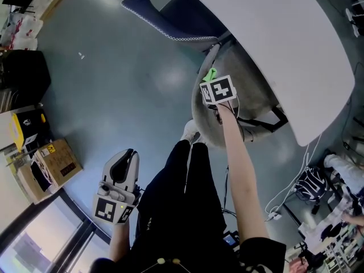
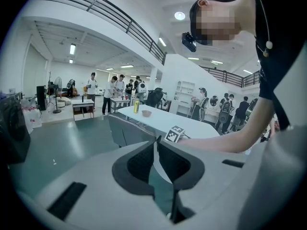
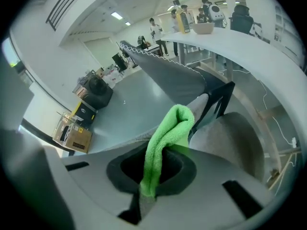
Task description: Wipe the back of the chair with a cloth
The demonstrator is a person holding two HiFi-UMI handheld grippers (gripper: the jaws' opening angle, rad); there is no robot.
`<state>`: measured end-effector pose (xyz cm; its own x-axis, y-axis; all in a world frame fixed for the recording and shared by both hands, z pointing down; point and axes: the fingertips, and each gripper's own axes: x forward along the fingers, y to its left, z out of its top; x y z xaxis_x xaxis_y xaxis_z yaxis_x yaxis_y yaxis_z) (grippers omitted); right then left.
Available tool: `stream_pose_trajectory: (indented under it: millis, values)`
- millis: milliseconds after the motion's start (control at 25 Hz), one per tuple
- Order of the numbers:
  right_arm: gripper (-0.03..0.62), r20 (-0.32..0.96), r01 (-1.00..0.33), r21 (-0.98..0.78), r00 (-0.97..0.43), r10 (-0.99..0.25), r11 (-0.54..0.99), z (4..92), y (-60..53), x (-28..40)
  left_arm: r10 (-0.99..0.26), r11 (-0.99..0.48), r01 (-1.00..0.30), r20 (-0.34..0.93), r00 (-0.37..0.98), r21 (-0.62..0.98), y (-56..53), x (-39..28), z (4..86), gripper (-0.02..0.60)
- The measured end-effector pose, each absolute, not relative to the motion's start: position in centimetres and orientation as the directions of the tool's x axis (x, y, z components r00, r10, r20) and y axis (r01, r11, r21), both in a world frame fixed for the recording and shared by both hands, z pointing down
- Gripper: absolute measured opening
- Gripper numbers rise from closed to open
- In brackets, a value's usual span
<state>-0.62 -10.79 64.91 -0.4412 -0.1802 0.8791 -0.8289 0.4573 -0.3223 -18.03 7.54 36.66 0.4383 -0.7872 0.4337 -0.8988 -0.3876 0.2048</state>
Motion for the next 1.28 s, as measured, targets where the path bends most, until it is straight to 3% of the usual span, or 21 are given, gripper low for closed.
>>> stream_pose_trajectory:
  millis: [440, 760, 880, 1000, 1280]
  values:
    - [0.02, 0.862, -0.744, -0.185, -0.436, -0.257, 0.641, 61.0, -8.6, 4.7, -0.791, -0.412, -0.891, 0.409, 0.454, 0.191, 7.2, -18.5, 35.7, 0.035]
    - [0.02, 0.924, -0.456, -0.135, -0.379, -0.055, 0.88, 61.0, 2.2, 13.1, -0.781, -0.433, -0.881, 0.41, 0.472, 0.19, 6.3, -18.6, 35.7, 0.035]
    - [0.02, 0.959, -0.236, -0.09, -0.281, 0.02, 0.968, 61.3, 6.4, 16.2, -0.774, -0.443, -0.876, 0.411, 0.482, 0.191, 6.1, -18.4, 35.7, 0.036]
    - [0.02, 0.98, -0.055, -0.111, -0.172, 0.1, 0.992, 62.0, 9.9, 17.8, -0.766, -0.456, -0.868, 0.41, 0.495, 0.196, 5.9, -18.0, 35.7, 0.036]
    - [0.02, 0.978, 0.159, -0.155, -0.114, 0.174, 0.975, 63.6, 13.3, 14.9, -0.757, -0.482, -0.853, 0.395, 0.521, 0.202, 5.3, -16.7, 35.0, 0.037]
